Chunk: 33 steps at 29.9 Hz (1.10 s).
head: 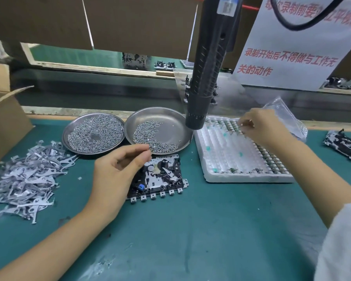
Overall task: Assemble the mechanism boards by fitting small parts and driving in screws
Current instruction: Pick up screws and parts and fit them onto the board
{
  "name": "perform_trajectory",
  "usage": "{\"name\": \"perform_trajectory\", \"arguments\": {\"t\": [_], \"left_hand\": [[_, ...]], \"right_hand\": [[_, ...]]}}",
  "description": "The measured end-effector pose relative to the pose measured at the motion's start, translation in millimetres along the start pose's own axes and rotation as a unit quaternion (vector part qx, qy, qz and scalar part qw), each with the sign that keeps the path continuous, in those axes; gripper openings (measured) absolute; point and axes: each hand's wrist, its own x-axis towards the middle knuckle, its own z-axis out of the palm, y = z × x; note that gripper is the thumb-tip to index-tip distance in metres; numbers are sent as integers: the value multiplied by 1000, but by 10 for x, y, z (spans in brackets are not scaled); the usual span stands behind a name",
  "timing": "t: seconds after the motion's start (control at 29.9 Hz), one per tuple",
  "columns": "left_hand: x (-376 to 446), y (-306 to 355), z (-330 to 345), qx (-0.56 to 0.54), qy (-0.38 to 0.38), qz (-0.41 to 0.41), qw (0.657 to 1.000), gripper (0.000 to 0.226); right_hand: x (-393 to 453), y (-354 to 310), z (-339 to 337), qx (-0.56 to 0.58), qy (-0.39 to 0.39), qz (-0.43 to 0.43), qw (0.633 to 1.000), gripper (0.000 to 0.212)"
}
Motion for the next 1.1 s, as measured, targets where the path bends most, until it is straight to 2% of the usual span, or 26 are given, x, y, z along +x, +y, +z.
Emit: {"name": "perform_trajectory", "arguments": {"t": [0.07, 0.13, 0.17, 0.2, 0.33, 0.43, 0.5, 0.6, 0.77, 1.1], "left_hand": [[-6, 2, 15, -3, -6, -1, 1000, 18], [-21, 6, 28, 0, -15, 0, 1000, 20], [-31, 10, 30, 4, -21, 2, 1000, 20], [-41, 14, 34, 8, -28, 5, 1000, 20], [-76, 36, 38, 28, -58, 30, 997, 18], [-85, 36, 32, 37, -76, 44, 995, 17], [-83, 31, 26, 33, -81, 48, 995, 18], [-78, 28, 28, 28, -89, 47, 995, 18], [-78, 19, 26, 17, -99, 51, 994, 16], [-75, 11, 20, 27, -102, 63, 992, 17]], "right_hand": [[-174, -81, -162, 139, -54, 48, 988, 15], [-432, -269, -290, 308, -171, 59, 934, 16], [-553, -402, -299, 378, -201, 50, 902, 14], [-650, -552, -272, 437, -204, 41, 875, 13], [-782, -1099, 27, 602, -136, 44, 786, 17], [-770, -1304, 208, 650, -118, 50, 749, 19], [-771, -1340, 267, 667, -104, 50, 736, 18], [-801, -1356, 309, 659, -111, 38, 743, 15], [-801, -1352, 345, 679, -114, 69, 722, 22], [-809, -1342, 360, 680, -121, 58, 721, 19]]}}
